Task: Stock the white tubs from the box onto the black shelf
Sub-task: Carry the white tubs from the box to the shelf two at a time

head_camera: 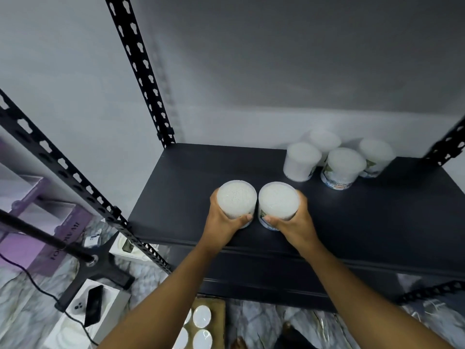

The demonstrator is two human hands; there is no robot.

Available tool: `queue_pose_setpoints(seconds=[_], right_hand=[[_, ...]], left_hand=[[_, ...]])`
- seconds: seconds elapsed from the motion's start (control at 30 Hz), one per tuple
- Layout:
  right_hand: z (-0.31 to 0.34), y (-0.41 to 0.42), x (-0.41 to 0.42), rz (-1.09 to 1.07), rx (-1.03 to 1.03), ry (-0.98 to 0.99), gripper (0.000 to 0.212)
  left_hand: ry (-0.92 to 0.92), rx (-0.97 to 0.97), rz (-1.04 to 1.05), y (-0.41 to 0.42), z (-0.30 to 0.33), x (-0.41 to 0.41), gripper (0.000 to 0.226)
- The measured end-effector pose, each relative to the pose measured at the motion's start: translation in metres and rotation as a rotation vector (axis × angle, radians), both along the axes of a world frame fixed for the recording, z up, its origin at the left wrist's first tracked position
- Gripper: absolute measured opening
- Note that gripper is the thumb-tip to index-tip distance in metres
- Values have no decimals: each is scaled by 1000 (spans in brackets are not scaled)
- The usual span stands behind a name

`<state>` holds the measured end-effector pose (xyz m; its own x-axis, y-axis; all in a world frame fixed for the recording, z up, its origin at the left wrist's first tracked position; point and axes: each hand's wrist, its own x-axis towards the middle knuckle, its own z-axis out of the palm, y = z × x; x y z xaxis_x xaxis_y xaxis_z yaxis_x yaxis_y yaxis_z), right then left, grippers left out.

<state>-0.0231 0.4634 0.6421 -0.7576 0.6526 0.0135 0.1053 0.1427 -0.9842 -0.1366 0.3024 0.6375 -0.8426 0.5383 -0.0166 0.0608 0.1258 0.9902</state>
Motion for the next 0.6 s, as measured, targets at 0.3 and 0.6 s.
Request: queue_pose_setpoints(seconds=[0.3,0.6], right_hand=[[-2,19,-29,17,-3,2,96],[3,39,-56,43,31,-36,89]], left_hand=[[2,20,11,22,0,-21,92],[13,-21,-6,37,0,-53,95]])
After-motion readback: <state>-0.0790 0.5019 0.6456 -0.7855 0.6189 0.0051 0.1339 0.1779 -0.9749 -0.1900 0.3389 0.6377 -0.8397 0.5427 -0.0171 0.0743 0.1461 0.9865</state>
